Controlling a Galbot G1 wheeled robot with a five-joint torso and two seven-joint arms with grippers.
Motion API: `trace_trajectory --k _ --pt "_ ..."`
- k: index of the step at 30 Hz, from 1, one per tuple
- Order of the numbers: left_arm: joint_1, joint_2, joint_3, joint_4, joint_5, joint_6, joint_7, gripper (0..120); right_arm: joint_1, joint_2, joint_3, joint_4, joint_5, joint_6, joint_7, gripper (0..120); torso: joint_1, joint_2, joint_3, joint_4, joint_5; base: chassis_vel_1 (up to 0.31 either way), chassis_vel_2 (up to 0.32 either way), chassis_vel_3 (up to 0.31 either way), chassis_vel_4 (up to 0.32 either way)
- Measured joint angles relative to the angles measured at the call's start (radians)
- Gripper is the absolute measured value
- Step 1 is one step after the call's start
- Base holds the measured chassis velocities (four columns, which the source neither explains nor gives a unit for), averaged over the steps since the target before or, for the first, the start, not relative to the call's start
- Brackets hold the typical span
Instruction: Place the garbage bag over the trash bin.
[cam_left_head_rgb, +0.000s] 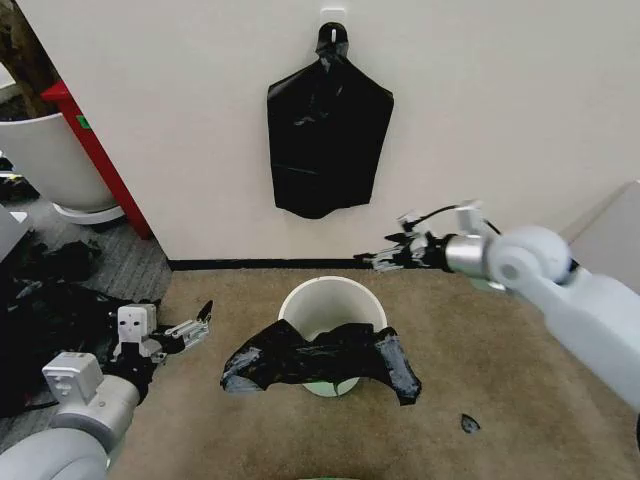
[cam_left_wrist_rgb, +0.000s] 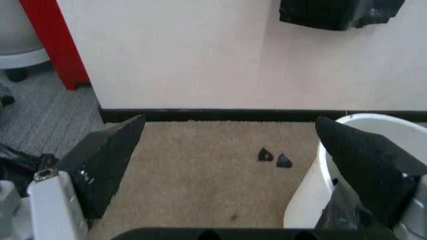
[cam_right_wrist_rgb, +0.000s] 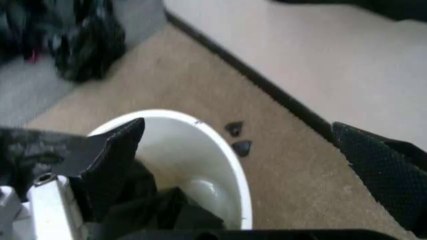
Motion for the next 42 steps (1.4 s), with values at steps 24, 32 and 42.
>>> trace_trajectory --k 24,32,42 --pt "-0.015 -0.019 -0.015 0.002 0.000 -0.001 0.059 100 0.376 0.259 -0.602 -0.371 0.034 -0.001 -0.051 100 0.000 0.000 0.000 -0.0001 0.0006 0.000 0.000 0.000 0.000" --pt "-0.022 -0.031 -0.011 0.003 0.005 -0.022 0.085 100 0.353 0.308 -0.619 -0.477 -0.049 -0.001 -0.097 99 0.000 0.000 0.000 -0.0003 0.0008 0.000 0.000 0.000 0.000" --pt "-0.024 -0.044 -0.011 0.003 0.006 -0.030 0.106 100 0.336 0.351 -0.607 -0.564 -0.104 0.000 -0.129 79 0.000 0.000 0.000 -0.0002 0.0008 0.000 0.000 0.000 0.000"
